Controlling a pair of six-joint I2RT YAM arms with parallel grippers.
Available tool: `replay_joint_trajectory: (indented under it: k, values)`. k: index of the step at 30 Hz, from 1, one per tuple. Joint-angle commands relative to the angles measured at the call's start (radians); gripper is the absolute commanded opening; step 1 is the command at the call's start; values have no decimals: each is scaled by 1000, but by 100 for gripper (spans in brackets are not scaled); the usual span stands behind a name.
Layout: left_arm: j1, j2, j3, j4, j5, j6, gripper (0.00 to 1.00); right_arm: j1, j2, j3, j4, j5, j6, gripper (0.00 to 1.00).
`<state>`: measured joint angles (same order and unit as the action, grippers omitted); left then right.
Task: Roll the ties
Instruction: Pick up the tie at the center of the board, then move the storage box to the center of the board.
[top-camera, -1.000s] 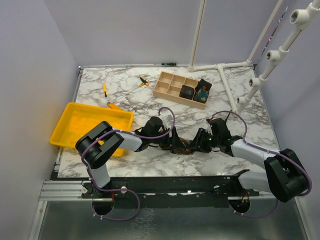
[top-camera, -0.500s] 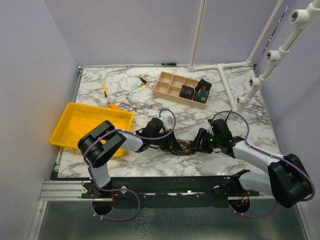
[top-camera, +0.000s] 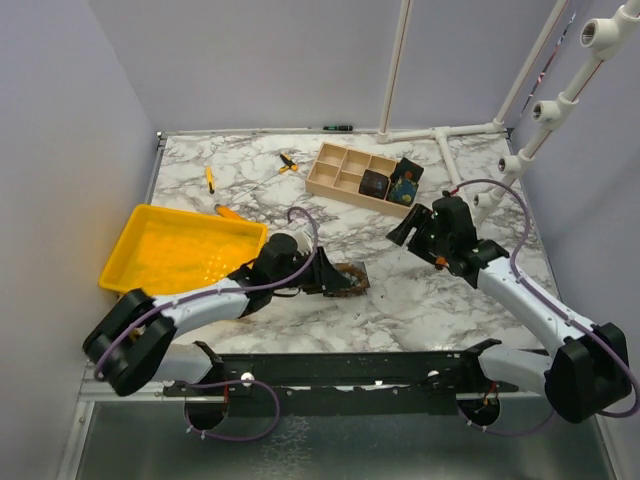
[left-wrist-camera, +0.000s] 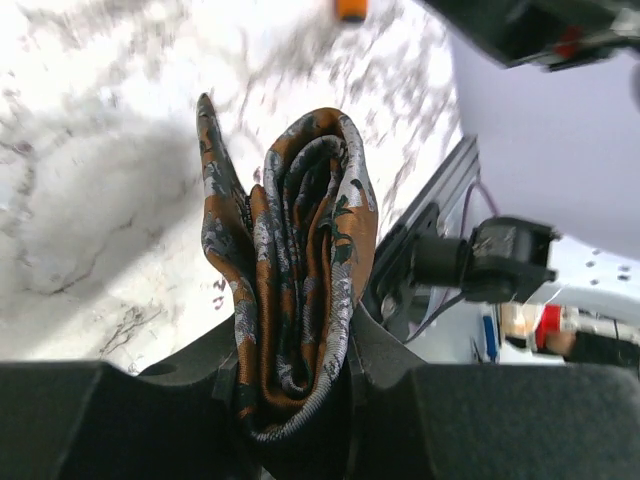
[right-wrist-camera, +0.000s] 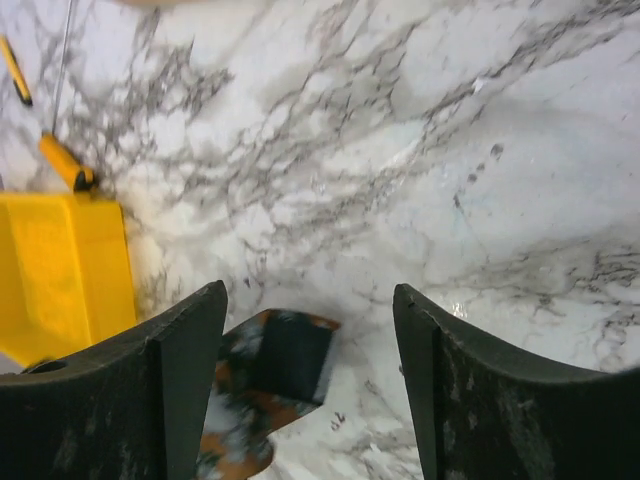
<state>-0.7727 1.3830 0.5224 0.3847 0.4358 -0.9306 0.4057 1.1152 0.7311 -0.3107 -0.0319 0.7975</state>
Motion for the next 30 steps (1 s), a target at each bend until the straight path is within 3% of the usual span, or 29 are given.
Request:
replay_joint_trajectory:
  k: [1, 5, 10, 21, 30]
  values:
    - [35, -239, 40, -233, -184, 101, 0, -24, 117, 91, 21, 181, 87, 71]
    - [56, -366, 130, -428, -287, 184, 0, -34, 249, 190, 66, 254, 106, 69]
    - [67, -449, 175, -540, -375, 211, 0, -45, 377, 283, 95, 370, 77, 67]
    - [70, -552, 159, -598, -410, 237, 0, -175, 497, 349, 210, 379, -68, 68]
    - [70, -557, 154, -601, -414, 243, 0, -224, 646, 542, 165, 396, -26, 66]
